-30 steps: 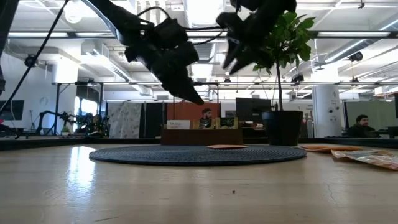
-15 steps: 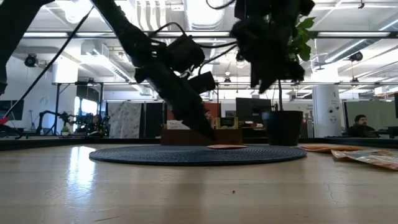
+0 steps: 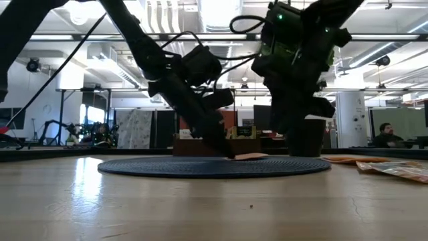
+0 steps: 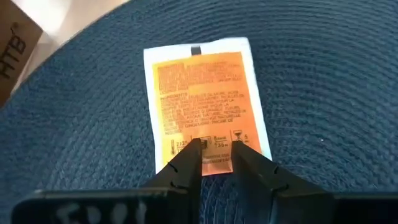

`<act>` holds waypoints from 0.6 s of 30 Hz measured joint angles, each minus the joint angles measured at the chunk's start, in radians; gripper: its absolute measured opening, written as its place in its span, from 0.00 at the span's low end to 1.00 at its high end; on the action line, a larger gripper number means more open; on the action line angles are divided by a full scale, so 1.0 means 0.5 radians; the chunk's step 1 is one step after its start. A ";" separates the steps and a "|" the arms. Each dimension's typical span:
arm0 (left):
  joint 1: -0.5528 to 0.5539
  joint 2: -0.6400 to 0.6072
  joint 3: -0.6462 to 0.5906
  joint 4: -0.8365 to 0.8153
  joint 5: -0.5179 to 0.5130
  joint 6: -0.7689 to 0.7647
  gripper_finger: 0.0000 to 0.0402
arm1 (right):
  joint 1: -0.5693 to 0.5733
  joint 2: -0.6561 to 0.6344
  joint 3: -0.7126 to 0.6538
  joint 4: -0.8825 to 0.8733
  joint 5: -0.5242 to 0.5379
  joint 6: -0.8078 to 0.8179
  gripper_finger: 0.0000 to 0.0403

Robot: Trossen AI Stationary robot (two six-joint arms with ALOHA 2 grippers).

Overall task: Pick & Place Tea
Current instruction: Put the white tea bag into the left section of the brown wooden organizer

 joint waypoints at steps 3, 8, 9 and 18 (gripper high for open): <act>0.001 0.036 0.004 0.014 0.001 -0.083 0.21 | -0.002 0.000 -0.042 0.000 0.028 -0.036 0.28; 0.001 0.027 0.002 0.013 0.002 -0.155 0.21 | -0.021 0.026 -0.106 0.010 0.063 0.021 0.28; 0.001 0.027 0.002 0.014 0.003 -0.157 0.21 | -0.033 0.032 -0.126 0.009 0.086 0.094 0.28; -0.012 0.042 0.002 0.013 0.114 -0.241 0.21 | -0.170 0.037 -0.331 0.524 0.088 0.350 0.28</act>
